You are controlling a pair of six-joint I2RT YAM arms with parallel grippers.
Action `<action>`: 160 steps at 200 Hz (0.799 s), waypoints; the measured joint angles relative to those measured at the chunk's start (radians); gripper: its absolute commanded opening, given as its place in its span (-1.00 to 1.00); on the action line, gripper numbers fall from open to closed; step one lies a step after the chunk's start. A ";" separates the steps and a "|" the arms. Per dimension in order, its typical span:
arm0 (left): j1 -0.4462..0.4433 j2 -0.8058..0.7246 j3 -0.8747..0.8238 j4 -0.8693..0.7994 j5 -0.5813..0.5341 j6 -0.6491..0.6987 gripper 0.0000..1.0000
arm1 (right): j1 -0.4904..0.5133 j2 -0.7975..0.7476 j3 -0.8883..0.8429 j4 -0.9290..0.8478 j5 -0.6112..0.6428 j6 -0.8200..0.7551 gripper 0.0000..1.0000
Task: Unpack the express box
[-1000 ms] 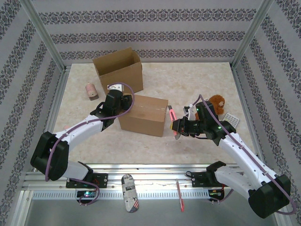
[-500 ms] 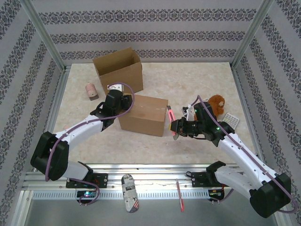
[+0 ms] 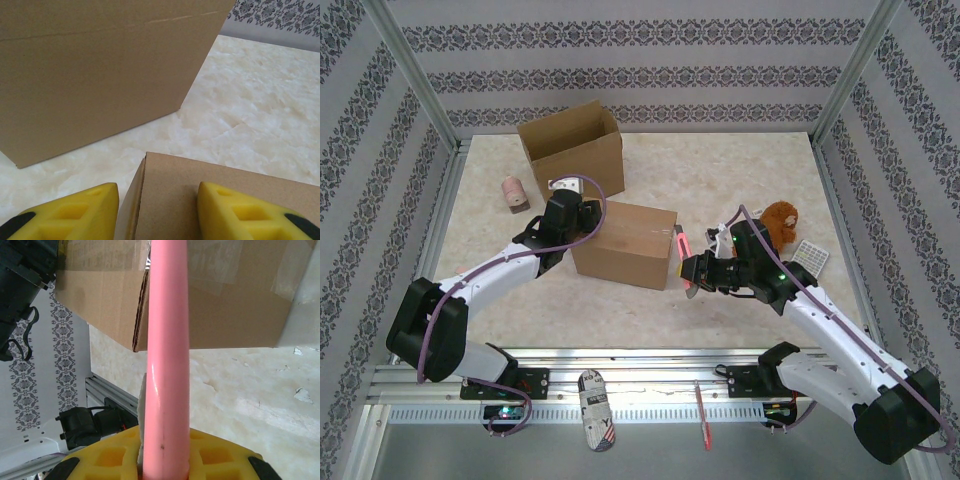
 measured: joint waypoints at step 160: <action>0.000 0.023 0.018 -0.001 -0.007 -0.019 -0.10 | 0.059 -0.057 -0.047 0.043 0.013 0.096 -1.00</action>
